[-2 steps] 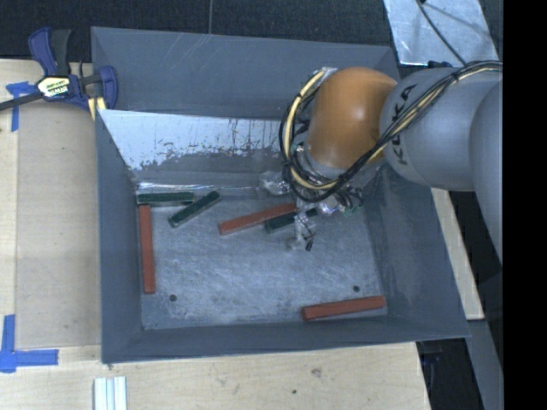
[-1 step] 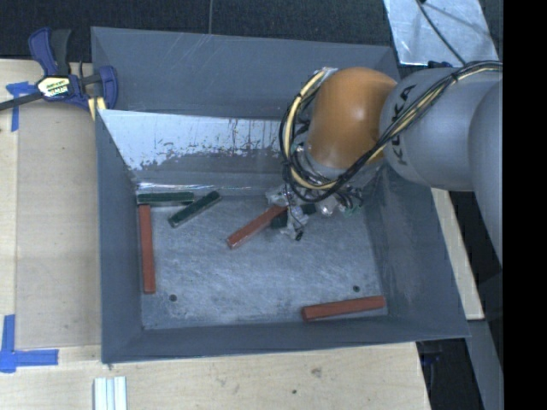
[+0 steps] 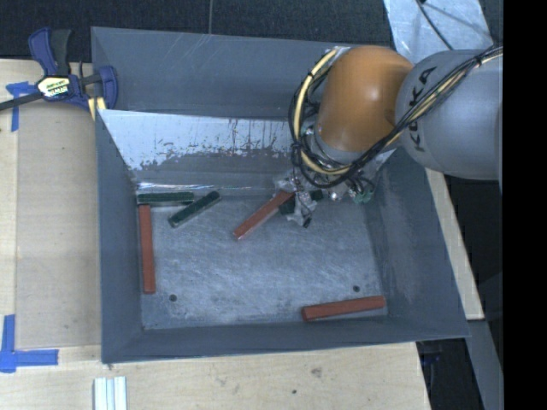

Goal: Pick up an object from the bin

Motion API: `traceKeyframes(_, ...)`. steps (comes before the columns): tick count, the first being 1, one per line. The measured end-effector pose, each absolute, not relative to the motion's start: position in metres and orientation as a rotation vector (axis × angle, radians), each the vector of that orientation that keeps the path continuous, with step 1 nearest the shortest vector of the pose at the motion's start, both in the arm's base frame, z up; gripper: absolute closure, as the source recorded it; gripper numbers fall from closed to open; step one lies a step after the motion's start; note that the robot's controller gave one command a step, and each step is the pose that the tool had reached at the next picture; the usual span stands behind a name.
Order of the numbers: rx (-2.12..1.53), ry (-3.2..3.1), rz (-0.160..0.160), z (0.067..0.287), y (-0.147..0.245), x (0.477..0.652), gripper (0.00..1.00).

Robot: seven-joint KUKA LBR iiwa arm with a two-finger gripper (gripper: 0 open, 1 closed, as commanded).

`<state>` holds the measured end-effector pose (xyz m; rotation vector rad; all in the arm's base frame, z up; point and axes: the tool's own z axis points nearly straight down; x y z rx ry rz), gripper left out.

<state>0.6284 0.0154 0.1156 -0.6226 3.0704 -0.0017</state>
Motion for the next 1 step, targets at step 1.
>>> traceKeyframes(1,-0.616,3.074,0.000,0.1201,0.0149,0.6292,1.00)
